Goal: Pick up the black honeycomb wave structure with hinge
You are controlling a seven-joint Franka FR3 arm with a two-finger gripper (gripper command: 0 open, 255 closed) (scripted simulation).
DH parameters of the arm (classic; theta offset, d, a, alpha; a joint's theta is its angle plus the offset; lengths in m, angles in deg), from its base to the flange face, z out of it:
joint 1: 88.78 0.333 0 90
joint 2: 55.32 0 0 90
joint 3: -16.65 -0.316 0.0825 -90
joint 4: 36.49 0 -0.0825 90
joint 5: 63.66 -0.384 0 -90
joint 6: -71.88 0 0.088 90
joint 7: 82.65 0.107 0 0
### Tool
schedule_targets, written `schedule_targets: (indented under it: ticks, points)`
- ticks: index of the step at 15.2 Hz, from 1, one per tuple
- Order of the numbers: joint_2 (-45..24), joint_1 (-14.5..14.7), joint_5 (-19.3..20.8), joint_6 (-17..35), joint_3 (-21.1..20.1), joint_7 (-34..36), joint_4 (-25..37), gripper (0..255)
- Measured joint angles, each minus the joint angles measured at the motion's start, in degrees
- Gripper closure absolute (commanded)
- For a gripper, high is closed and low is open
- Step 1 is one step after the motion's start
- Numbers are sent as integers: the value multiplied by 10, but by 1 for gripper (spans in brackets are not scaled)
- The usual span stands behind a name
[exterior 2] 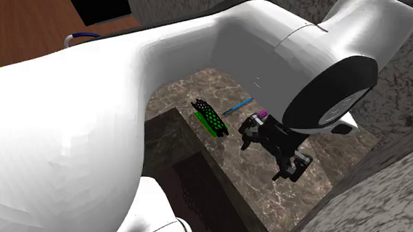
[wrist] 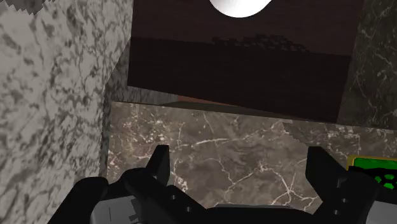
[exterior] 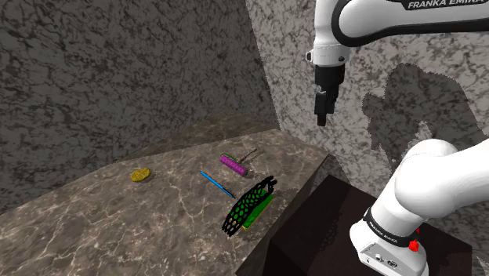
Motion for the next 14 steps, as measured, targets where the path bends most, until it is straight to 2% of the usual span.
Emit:
schedule_targets:
  ticks: [2, 4, 14]
  points:
    - [-2, 6, -2, 10, 1, -10, -5, 0]
    - [-14, 25, -10, 48, 4, -45, -22, 0]
    - [-100, 152, -75, 247, 13, -269, -69, 0]
